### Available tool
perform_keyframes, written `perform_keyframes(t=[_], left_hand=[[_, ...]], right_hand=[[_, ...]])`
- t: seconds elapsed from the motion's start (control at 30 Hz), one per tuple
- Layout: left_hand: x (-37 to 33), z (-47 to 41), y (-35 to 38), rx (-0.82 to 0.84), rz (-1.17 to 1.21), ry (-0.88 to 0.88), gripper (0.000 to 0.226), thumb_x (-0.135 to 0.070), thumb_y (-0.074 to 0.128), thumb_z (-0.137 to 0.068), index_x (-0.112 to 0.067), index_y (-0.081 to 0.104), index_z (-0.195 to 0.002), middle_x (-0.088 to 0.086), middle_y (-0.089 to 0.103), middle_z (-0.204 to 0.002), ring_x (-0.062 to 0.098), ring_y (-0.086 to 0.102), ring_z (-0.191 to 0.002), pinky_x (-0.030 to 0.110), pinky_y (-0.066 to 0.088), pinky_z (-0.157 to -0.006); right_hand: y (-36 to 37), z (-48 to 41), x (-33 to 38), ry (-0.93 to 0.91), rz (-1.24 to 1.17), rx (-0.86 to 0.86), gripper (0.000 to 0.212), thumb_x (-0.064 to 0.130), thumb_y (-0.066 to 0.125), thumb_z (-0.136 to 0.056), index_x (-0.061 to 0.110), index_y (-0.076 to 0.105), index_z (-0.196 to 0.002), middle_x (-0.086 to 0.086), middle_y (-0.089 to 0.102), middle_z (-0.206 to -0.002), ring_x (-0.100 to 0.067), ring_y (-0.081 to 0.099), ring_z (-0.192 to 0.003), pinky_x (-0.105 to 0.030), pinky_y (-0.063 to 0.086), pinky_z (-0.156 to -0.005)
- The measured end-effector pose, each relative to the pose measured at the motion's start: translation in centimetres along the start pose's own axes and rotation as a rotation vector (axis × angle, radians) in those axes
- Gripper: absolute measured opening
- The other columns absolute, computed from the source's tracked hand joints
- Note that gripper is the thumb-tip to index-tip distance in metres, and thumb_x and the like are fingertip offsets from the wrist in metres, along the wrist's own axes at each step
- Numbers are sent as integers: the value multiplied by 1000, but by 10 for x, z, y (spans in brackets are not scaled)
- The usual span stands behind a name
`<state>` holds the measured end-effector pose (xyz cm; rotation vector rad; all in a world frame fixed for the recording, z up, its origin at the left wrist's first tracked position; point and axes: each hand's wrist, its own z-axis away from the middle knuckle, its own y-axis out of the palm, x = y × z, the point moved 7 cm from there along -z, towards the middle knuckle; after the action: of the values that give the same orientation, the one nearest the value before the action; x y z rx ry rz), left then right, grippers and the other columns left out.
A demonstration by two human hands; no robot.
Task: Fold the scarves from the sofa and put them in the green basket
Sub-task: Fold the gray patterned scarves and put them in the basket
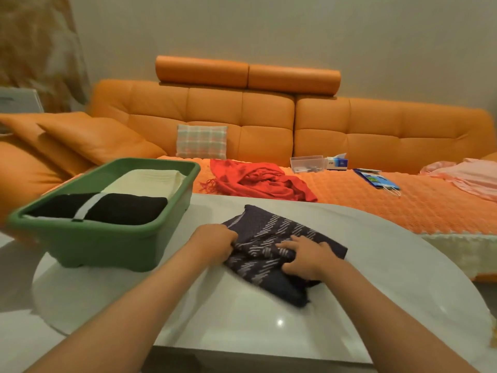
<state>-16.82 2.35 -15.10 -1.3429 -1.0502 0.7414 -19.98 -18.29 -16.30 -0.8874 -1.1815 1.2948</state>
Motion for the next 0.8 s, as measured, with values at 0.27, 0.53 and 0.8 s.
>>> perform_keyframes(t=[0.27, 0.53, 0.8], left_hand=[[-23, 18, -13, -127, 33, 209, 29, -15, 56, -79, -22, 70, -103, 1, 64, -102, 26, 56, -100, 35, 42, -76], [26, 22, -36, -206, 349, 24, 28, 5, 53, -77, -18, 67, -84, 0, 56, -93, 25, 55, -97, 34, 44, -75], [21, 32, -15, 232, 81, -39, 42, -5, 51, -82, -33, 70, -107, -7, 65, -115, 22, 60, -105, 24, 40, -78]], right_hand=[[-27, 6, -40, 22, 122, -278, 26, 38, 59, -89, 41, 68, -114, 7, 57, -124, -19, 51, -119, -41, 33, -104], [-56, 28, -17, -161, -37, -364, 13, 26, 69, -80, 26, 57, -74, 13, 60, -75, -16, 58, -76, -40, 54, -75], [-10, 50, 3, -173, -213, 201, 19, 44, 68, -83, 25, 71, -84, 3, 68, -84, -15, 62, -74, -31, 52, -69]])
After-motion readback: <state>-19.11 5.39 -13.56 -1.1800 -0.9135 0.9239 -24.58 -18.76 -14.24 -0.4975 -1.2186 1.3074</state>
